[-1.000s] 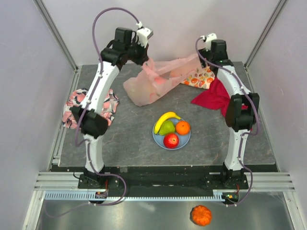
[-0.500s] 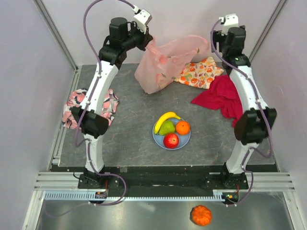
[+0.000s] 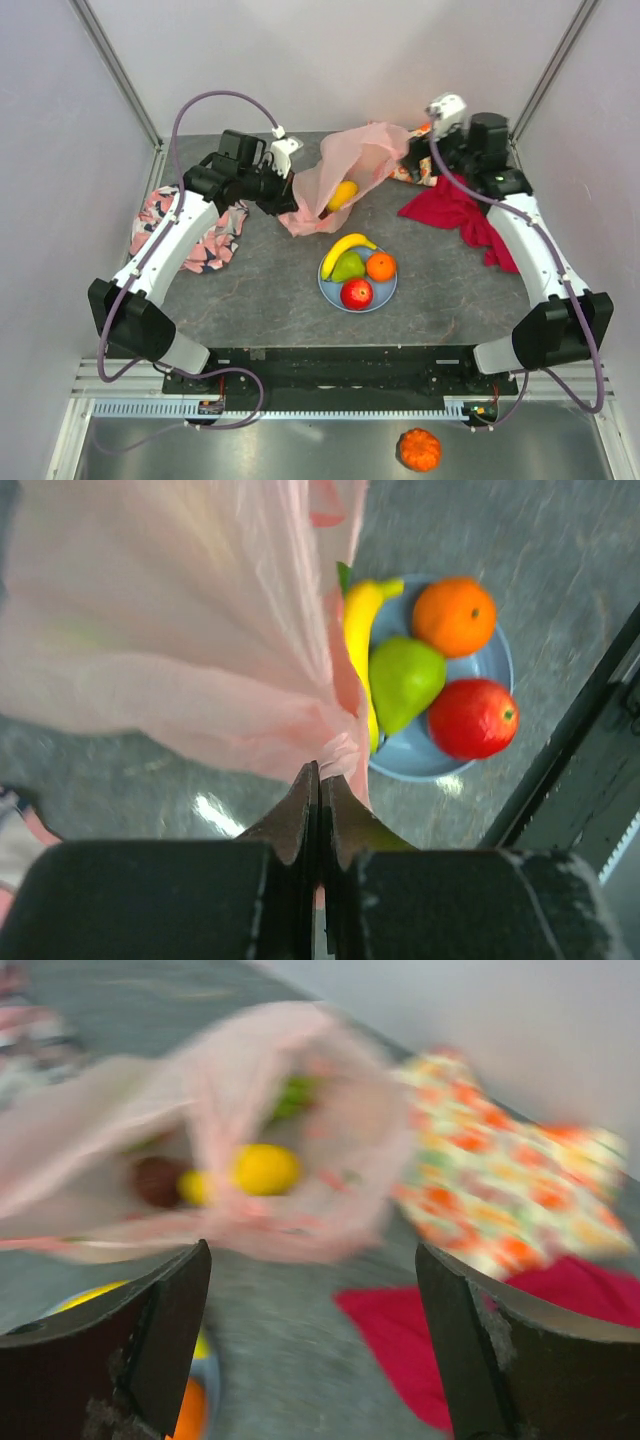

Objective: Take the fake fruits out of the plastic bag

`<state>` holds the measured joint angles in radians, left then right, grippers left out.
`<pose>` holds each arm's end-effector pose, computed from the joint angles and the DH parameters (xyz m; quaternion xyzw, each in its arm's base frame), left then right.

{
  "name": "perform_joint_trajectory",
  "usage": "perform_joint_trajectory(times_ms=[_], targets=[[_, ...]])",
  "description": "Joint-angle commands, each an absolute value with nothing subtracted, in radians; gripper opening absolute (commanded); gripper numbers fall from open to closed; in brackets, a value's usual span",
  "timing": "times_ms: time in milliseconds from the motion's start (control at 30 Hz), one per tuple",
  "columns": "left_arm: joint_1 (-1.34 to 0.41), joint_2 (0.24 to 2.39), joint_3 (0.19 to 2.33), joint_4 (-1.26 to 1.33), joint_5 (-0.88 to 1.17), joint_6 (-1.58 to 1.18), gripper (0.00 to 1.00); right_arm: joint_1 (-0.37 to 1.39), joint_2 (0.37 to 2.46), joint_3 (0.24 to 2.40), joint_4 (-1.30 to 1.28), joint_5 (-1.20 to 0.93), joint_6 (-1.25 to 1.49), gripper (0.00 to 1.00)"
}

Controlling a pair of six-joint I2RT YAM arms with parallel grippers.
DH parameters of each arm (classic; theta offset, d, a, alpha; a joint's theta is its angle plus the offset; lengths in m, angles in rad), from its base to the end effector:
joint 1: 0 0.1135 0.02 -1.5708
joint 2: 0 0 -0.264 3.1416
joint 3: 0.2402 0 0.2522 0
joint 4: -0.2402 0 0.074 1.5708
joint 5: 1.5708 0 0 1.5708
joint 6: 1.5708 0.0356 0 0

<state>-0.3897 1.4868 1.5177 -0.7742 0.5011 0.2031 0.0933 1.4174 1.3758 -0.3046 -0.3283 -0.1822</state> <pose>0.2879 -0.1368 0.3729 0.3544 0.8192 -0.2623 0.3666 0.3257 0.0420 0.3876 -0.2039 0.7868 0.1084 0.5724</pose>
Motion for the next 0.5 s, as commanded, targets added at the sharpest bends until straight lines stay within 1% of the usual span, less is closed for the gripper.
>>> perform_joint_trajectory(times_ms=[0, 33, 67, 167, 300, 400, 433, 467], targets=[[-0.387, 1.477, 1.48, -0.772, 0.425, 0.152, 0.02, 0.288, 1.477, 1.451, -0.363, -0.592, -0.254, 0.84], [-0.387, 1.476, 1.477, -0.756, 0.416, 0.137, 0.02, 0.32, 1.497, 1.471, -0.376, -0.601, -0.268, 0.79], [-0.387, 1.474, 1.476, -0.749, 0.407, 0.13, 0.02, 0.328, 1.517, 1.483, -0.4, -0.632, -0.27, 0.72], [-0.385, 1.474, 1.489, -0.742, 0.368, 0.12, 0.02, 0.357, 1.58, 1.503, -0.411, -0.629, -0.297, 0.64], [-0.387, 1.476, 1.505, -0.742, 0.35, 0.112, 0.02, 0.368, 1.64, 1.528, -0.419, -0.597, -0.334, 0.61], [-0.387, 1.483, 1.514, -0.742, 0.347, 0.107, 0.02, 0.371, 1.625, 1.557, -0.41, -0.589, -0.338, 0.58], [-0.387, 1.485, 1.519, -0.742, 0.341, 0.107, 0.02, 0.373, 1.608, 1.559, -0.382, -0.565, -0.321, 0.59], [-0.385, 1.489, 1.522, -0.744, 0.338, 0.107, 0.02, 0.373, 1.567, 1.557, -0.37, -0.478, -0.318, 0.61]])
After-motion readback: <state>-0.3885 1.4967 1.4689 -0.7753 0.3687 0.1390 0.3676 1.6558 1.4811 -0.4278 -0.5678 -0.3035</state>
